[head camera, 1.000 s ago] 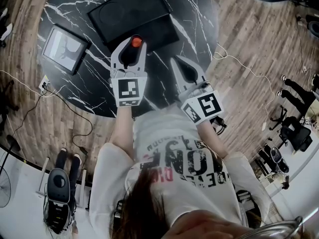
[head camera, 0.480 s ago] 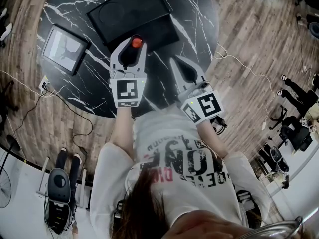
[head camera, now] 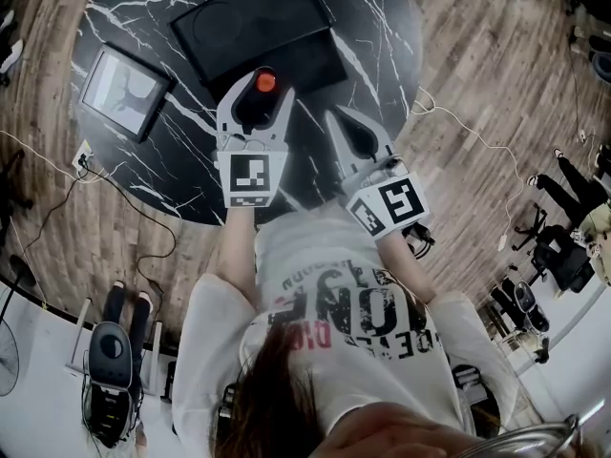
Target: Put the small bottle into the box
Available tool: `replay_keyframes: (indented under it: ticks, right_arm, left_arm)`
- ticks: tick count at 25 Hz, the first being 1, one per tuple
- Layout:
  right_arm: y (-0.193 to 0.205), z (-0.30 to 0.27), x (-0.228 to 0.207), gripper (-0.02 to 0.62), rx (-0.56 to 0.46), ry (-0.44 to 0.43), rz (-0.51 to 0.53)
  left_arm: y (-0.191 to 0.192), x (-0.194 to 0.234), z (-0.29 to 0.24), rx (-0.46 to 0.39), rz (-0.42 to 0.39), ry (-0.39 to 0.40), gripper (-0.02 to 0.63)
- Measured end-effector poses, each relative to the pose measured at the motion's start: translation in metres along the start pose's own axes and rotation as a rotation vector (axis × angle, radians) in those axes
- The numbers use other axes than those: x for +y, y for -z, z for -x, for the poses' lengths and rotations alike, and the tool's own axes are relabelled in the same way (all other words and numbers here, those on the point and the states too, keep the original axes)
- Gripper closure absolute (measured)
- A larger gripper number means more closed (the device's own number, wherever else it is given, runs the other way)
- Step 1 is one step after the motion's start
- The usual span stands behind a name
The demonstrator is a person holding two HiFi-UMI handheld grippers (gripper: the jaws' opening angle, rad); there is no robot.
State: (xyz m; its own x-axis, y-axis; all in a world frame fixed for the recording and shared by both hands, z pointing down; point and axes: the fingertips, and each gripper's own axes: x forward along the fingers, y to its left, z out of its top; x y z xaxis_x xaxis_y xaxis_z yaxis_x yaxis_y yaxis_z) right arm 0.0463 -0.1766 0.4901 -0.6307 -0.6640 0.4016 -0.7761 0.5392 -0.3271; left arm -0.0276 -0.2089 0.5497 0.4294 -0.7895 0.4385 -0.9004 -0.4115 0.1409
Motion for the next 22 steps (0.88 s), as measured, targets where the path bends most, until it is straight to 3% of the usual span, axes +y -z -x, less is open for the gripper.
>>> replay_keyframes:
  ticks: [22]
  right_arm:
    - [-0.004,0.006,0.004,0.594,-0.016,0.006,0.005]
  left_arm:
    - [-0.016,0.004,0.009,-0.039,0.003,-0.03,0.404]
